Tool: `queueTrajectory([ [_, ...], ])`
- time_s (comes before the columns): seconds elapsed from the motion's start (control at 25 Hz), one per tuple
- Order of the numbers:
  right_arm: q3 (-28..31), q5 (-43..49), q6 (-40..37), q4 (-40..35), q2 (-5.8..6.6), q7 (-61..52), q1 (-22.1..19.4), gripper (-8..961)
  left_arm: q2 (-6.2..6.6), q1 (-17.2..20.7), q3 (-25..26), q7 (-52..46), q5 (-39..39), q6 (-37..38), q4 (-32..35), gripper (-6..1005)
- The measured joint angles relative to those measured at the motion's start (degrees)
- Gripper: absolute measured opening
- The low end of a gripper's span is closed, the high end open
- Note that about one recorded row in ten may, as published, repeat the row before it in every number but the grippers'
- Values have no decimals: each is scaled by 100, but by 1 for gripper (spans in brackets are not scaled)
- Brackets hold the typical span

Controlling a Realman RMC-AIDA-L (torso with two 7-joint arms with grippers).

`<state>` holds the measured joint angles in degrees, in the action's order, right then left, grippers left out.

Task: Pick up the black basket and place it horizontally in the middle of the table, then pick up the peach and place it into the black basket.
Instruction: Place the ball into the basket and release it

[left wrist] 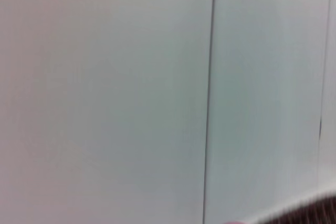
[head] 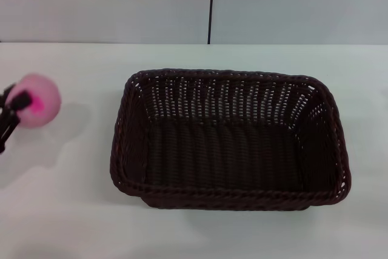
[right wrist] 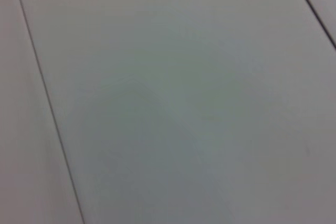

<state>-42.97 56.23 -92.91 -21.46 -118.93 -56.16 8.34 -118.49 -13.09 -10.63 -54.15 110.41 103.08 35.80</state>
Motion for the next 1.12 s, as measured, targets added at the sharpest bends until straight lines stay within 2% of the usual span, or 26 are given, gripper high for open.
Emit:
queueTrajectory([
  [0.24,-21,8,-54,103,-12,0,141,664,4,-625,-46,6,-120,277,-637,146],
  [0.28,-26,13,-108,162,-9,0,207,664,-1,-855,-204,38,-110,290,-877,137],
  [0.32,-26,13,-108,162,-9,0,207,664,-1,-855,-204,38,-110,290,-877,129],
  [0.56,-38,24,-144,248,-19,0,302,664,-20,-1414,-1038,623,-118,-23,-1784,66],
  [0.72,-27,27,-147,315,-19,0,301,664,-29,-1521,-1163,1201,-124,-422,-2383,56],
  [0.84,9,29,-149,358,-13,0,285,664,-27,-1512,-1145,1461,-148,-727,-2684,107],
  [1.12,17,28,-148,409,-9,102,282,664,-24,-1444,-1164,1496,-126,-867,-2750,225],
])
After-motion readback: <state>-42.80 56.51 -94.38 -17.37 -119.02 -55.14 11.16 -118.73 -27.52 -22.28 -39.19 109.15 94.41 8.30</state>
